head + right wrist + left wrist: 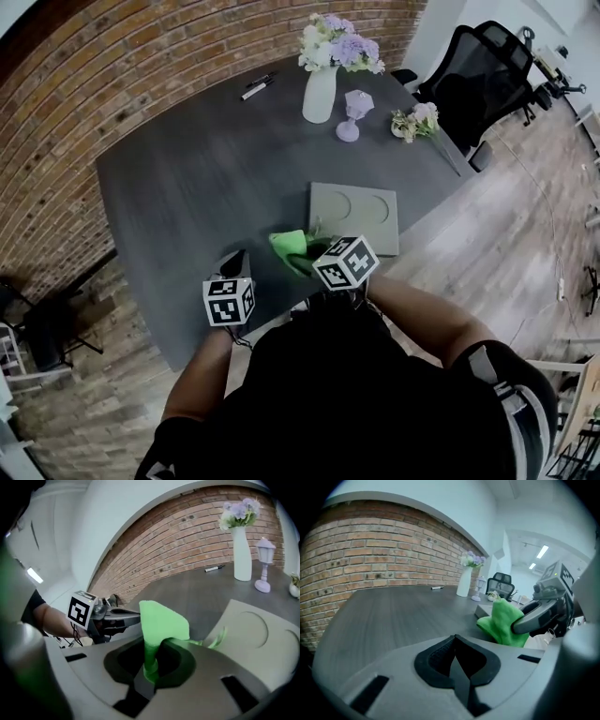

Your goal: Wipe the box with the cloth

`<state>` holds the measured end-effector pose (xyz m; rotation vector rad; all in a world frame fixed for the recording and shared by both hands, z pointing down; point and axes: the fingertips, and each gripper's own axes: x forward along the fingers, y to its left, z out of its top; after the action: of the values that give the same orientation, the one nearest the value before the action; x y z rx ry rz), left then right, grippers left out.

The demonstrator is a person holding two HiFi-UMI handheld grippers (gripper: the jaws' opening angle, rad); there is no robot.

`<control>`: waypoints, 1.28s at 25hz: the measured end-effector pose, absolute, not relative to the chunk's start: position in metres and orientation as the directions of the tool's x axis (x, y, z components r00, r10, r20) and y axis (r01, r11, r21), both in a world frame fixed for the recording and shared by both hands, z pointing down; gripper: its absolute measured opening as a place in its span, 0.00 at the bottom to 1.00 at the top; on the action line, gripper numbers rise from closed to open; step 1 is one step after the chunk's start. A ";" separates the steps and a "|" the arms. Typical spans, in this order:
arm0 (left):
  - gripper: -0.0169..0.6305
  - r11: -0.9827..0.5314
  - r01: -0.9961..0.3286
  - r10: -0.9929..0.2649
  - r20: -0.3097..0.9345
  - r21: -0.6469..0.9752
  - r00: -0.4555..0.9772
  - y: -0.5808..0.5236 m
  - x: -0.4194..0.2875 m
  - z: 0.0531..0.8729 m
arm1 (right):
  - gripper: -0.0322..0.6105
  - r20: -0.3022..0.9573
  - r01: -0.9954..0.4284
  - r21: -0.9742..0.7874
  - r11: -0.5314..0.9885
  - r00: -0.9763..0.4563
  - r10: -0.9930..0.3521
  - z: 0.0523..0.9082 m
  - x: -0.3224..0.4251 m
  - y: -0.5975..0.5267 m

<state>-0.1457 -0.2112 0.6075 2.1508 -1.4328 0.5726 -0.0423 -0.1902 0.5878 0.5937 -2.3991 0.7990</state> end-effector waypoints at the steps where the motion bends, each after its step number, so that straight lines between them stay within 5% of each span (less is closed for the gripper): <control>1: 0.04 -0.326 -0.931 -0.727 0.587 0.163 0.357 -0.214 -0.147 0.608 | 0.12 0.601 -0.551 -0.397 0.734 -0.760 -0.245 0.585 -0.040 -0.192; 15: 0.04 -0.503 -0.857 -0.704 0.522 0.111 0.481 -0.267 -0.030 0.578 | 0.12 0.528 -0.894 -0.202 0.399 -0.443 -0.725 0.532 0.203 -0.243; 24: 0.04 -0.565 -0.822 -0.681 0.527 0.064 0.509 -0.241 0.024 0.550 | 0.12 0.600 -0.945 -0.194 0.262 -0.326 -0.731 0.570 0.296 -0.181; 32: 0.04 -0.417 -0.908 -0.758 0.540 0.032 0.367 -0.208 -0.012 0.543 | 0.12 0.575 -0.930 -0.220 0.294 -0.367 -0.731 0.569 0.318 -0.174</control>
<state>-0.0116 -0.2084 0.5430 2.3077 -1.4650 0.6510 0.3178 -0.1737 0.5692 1.4943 -2.2037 0.7512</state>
